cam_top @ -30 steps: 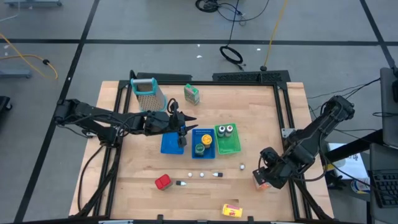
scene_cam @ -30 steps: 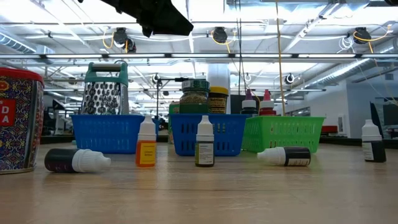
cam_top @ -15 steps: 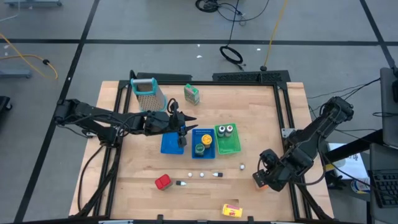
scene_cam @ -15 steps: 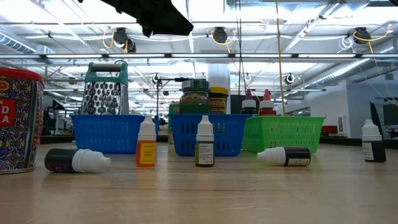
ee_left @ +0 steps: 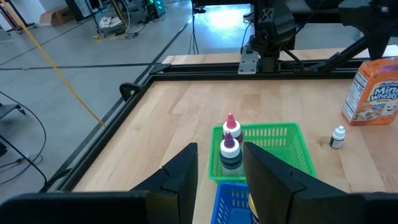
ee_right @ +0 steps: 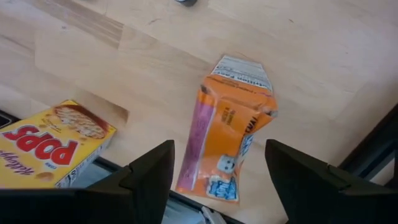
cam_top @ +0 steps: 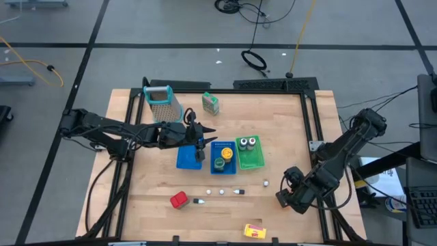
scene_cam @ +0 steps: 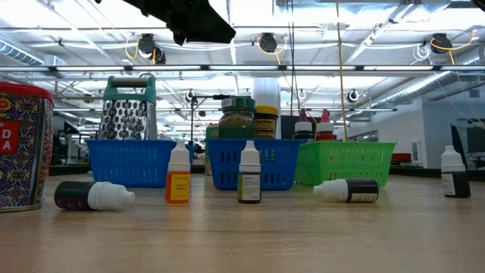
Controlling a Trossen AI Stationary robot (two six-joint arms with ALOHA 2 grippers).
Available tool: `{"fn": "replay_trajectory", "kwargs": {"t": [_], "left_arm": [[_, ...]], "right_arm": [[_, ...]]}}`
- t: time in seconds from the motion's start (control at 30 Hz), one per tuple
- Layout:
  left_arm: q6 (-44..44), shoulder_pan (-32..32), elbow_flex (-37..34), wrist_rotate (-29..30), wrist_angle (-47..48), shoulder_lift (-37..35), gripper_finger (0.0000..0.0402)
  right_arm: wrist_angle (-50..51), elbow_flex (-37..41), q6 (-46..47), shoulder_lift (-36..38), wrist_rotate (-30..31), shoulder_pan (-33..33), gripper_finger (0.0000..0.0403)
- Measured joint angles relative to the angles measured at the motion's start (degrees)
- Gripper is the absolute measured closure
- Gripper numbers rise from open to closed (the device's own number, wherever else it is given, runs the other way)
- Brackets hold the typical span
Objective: Pick & Place Kitchen Items
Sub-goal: Put the orange cereal box into the left blue bin
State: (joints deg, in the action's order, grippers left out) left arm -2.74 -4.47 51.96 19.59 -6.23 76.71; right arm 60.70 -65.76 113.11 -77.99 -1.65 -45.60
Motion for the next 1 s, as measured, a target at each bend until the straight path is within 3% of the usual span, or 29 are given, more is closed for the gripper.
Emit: {"fn": "replay_trajectory", "kwargs": {"t": [0.5,1.0], "left_arm": [[0.0,-0.02,0.0,0.0,-0.01,0.0,0.0273],[0.0,-0.01,0.0,0.0,-0.01,0.0,0.0273]], "right_arm": [[-1.54,0.03,0.16,-6.08,-0.05,0.22,0.0174],[-1.28,0.03,-1.69,-6.26,-0.1,0.55,0.0351]]}}
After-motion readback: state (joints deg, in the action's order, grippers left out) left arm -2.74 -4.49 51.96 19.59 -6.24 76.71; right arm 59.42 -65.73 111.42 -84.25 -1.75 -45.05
